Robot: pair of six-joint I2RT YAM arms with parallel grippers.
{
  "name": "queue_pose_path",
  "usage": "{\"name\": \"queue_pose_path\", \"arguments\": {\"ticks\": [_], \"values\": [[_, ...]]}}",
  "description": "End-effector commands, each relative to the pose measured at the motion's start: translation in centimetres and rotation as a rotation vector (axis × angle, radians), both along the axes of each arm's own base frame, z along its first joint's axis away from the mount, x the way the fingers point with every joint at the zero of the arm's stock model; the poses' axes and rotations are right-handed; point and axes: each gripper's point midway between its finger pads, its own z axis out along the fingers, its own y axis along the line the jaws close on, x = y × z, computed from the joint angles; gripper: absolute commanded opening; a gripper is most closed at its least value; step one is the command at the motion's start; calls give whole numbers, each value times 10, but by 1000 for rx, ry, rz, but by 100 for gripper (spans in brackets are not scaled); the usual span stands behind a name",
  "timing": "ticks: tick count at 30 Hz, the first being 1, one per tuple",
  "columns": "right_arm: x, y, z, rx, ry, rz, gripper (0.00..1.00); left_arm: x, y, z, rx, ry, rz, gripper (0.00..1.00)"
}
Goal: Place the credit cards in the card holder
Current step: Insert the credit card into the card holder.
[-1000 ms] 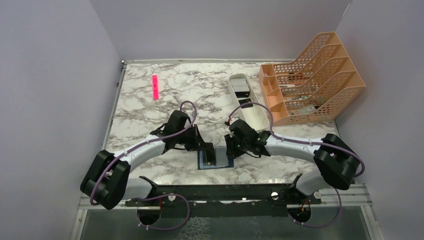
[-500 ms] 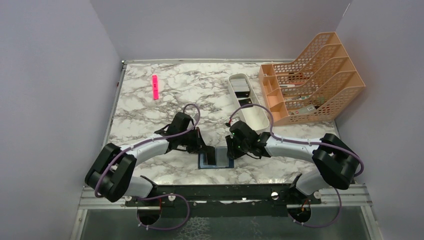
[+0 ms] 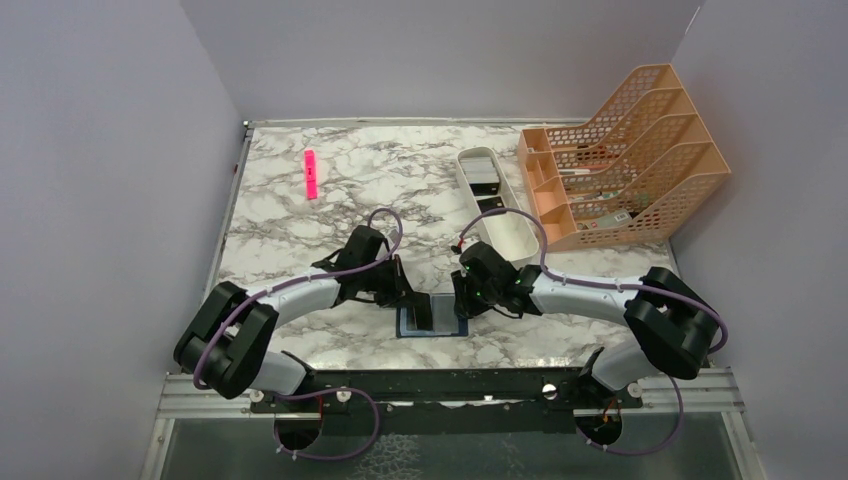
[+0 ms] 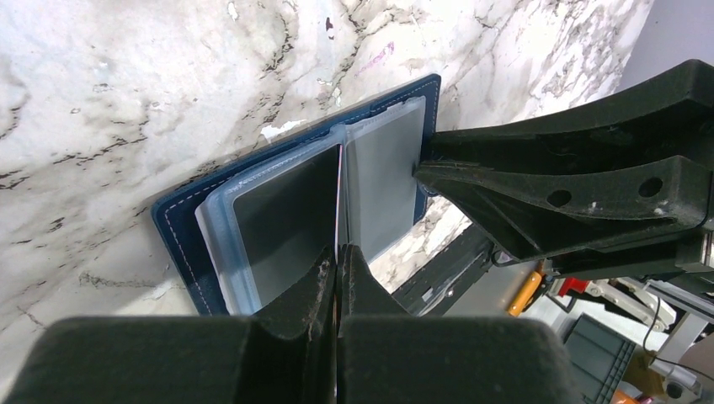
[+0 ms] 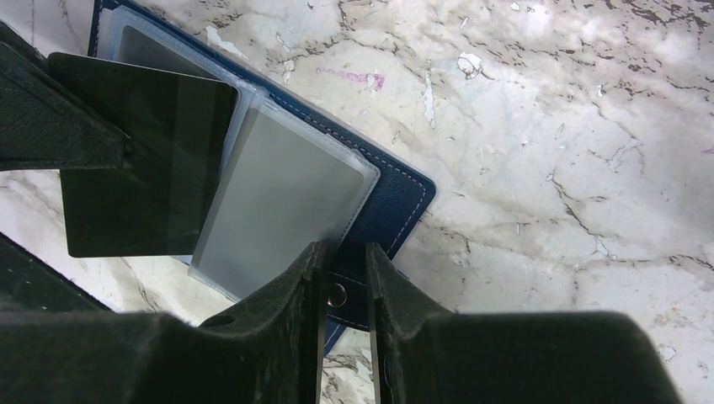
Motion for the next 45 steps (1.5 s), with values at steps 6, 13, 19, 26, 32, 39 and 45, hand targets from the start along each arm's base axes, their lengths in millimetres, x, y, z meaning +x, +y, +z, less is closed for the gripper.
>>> {"name": "queue_pose_path", "arguments": {"ticks": [6, 13, 19, 26, 32, 39, 45], "values": [[-4, -10, -17, -56, 10, 0, 27, 5, -5, 23, -39, -50, 11, 0], [-4, -9, -18, -51, 12, 6, 27, 5, -6, 24, -43, -45, 1, 0], [-2, -7, -15, -49, 6, 11, 27, 4, -5, 12, -20, -30, -4, 0], [-2, -6, -13, -44, 4, 11, 27, 4, -6, 3, -19, -23, -12, 0], [-2, -6, -16, -47, 8, 11, 27, 3, -4, -2, -4, -31, -14, 0], [-3, -6, -17, -45, 13, 10, 27, -4, -5, -11, 1, -19, -84, 0], [-2, -6, -15, -42, 7, 7, 27, -9, -3, -20, 19, 7, -92, 0]]}}
